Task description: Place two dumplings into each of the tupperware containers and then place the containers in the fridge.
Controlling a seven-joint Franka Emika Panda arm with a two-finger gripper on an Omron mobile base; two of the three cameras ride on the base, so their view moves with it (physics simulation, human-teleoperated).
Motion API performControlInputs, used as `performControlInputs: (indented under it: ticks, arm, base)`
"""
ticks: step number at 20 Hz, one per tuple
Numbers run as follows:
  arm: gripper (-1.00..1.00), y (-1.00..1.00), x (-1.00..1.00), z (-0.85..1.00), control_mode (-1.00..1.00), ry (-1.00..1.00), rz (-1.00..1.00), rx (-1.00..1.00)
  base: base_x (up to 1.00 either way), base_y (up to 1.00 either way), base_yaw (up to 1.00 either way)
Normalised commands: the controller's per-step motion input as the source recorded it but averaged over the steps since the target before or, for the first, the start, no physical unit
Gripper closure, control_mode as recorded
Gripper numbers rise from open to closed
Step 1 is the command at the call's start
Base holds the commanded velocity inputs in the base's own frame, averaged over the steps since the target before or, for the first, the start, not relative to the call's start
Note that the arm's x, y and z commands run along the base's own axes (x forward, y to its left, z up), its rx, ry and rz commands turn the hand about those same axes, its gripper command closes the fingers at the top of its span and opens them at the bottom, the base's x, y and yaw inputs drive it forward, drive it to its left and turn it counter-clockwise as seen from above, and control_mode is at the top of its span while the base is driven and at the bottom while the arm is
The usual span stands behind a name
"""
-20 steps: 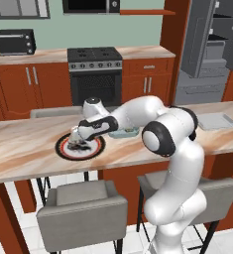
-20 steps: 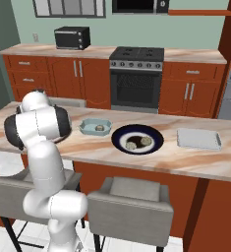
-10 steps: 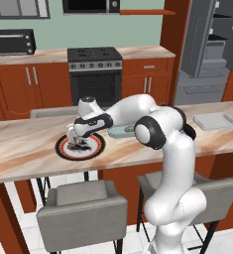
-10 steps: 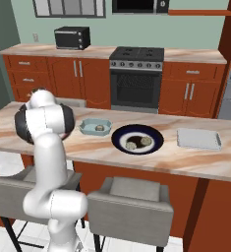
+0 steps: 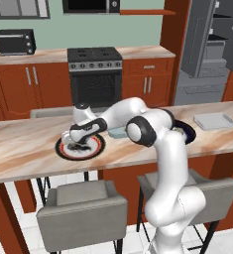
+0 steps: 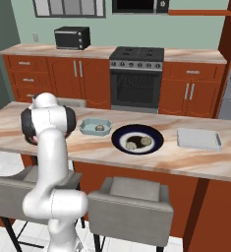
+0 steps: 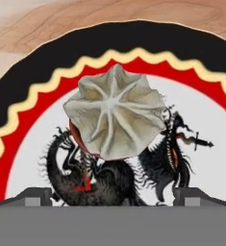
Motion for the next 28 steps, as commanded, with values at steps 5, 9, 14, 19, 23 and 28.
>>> performControlInputs:
  ticks: [5, 9, 14, 19, 23, 28]
  arm:
    - [-1.00, 0.00, 0.33, 0.00, -1.00, 0.00, 0.00, 0.02]
    - [-1.00, 0.05, 0.31, -0.06, -1.00, 0.00, 0.00, 0.00]
    - [-1.00, 0.06, 0.12, -0.22, -1.00, 0.00, 0.00, 0.00]
    - [-1.00, 0.10, 0.15, -0.17, -1.00, 0.00, 0.01, 0.00]
    - [-1.00, 0.13, 0.09, -0.26, -1.00, 0.00, 0.02, 0.00]
    - [1.00, 0.03, 0.00, -0.15, -1.00, 0.02, 0.01, 0.00]
  base:
    - [0.00, 0.00, 0.00]
    - [0.00, 0.00, 0.00]
    - [0.00, 0.00, 0.00]
    - [0.00, 0.00, 0.00]
    - [0.00, 0.00, 0.00]
    - [0.00, 0.00, 0.00]
